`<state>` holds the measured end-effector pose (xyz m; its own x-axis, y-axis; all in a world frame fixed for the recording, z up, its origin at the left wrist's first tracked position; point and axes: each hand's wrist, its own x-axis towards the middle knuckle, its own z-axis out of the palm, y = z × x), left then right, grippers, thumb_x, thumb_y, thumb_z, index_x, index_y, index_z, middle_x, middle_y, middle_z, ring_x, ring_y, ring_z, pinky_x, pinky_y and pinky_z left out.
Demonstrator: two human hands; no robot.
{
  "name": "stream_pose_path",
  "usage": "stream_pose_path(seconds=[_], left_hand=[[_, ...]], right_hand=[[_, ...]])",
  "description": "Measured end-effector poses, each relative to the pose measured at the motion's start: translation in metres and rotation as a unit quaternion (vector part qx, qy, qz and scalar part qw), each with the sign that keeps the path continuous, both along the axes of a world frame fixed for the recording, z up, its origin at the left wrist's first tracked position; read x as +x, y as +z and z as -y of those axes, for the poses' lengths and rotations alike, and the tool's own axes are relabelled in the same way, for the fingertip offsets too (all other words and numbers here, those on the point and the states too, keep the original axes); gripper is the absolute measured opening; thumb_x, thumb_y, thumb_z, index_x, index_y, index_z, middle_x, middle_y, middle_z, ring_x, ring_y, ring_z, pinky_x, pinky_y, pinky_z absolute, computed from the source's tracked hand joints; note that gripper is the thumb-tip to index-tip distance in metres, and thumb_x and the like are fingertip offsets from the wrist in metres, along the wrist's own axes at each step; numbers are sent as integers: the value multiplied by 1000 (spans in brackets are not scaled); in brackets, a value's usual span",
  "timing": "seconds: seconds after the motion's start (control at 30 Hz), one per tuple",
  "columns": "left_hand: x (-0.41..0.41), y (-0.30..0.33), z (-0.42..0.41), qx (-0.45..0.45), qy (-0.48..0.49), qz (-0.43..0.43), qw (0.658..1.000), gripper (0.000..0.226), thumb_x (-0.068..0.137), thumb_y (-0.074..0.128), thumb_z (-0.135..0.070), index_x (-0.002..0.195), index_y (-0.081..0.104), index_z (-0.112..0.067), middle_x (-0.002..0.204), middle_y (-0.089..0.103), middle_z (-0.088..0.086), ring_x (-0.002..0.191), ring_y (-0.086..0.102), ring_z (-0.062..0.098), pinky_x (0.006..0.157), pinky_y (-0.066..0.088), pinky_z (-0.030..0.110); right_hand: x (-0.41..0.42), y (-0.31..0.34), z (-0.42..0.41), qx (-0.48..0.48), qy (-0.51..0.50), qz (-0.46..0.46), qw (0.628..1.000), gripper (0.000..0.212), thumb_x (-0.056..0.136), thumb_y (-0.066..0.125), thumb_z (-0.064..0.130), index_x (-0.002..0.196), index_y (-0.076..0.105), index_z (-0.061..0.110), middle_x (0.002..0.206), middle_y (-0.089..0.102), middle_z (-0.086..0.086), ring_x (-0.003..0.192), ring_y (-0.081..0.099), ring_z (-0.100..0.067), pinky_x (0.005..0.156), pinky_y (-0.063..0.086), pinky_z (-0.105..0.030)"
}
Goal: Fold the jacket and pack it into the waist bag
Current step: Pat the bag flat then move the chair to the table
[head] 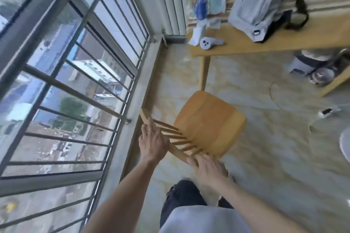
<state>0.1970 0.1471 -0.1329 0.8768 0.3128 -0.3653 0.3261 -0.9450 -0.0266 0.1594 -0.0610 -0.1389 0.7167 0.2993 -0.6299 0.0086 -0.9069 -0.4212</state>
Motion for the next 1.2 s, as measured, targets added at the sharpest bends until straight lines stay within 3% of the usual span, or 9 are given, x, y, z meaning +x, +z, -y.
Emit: stream_pose_path(seconds=[0.17,0.33,0.43,0.6,0.73,0.9,1.0,1.1,1.2], left_hand=[[10,5,-12,-73,31,-10,997,62,89,57,-42,142,47,-11,169,-15,17,148,32,39,99,51,47],[30,5,-45,-172,28,45,984,88,84,68,-19,157,20,-14,163,3,27,144,31,48,98,50,50],[52,-5,-66,-249,142,47,957,103,79,72,-8,159,8,-17,155,30,27,138,40,46,105,47,51],[77,-3,-89,-484,389,-110,776,6,90,66,1,92,61,1,93,60,16,81,64,28,73,57,35],[83,21,-85,-533,441,-172,701,15,96,53,4,82,52,2,78,59,17,65,60,27,45,59,39],[90,57,-66,-534,434,-216,693,31,102,37,9,74,51,8,52,66,22,24,57,30,23,42,36],[108,60,-61,-537,441,-232,681,26,100,38,10,80,54,14,48,63,27,33,63,33,24,44,39],[142,54,-50,-502,452,-205,708,24,88,52,6,108,63,15,87,68,26,76,69,39,37,57,46],[185,64,-24,-501,437,-182,725,12,82,58,3,93,59,8,75,69,26,69,71,40,42,60,46]], right_hand=[[-19,6,-2,-105,-107,103,983,100,90,-14,66,90,75,21,99,75,-2,99,68,-27,90,44,-41],[-30,0,-21,-147,-378,110,907,52,95,45,51,77,77,15,95,69,-8,94,63,-31,79,52,-39],[-23,-1,-43,-86,-604,101,786,14,88,67,20,99,72,13,120,57,-16,109,58,-38,87,55,-43],[-11,14,-61,77,-870,20,486,54,88,69,7,135,42,3,125,59,-19,111,63,-42,87,53,-42],[-8,-2,-56,247,-901,-59,351,46,87,63,1,131,52,4,115,63,-20,92,64,-36,65,56,-41],[-2,23,-36,315,-882,-127,327,30,88,44,-19,111,49,-1,101,55,-26,84,56,-40,66,50,-54],[11,33,-18,344,-866,-153,330,20,90,39,-19,93,49,-2,100,55,-27,84,55,-42,76,49,-57],[42,36,8,358,-849,-165,351,23,85,44,-20,100,50,-3,118,55,-32,94,56,-47,78,51,-67],[90,49,42,356,-839,-173,372,22,86,45,-19,94,49,1,122,52,-32,107,54,-50,103,40,-73]])
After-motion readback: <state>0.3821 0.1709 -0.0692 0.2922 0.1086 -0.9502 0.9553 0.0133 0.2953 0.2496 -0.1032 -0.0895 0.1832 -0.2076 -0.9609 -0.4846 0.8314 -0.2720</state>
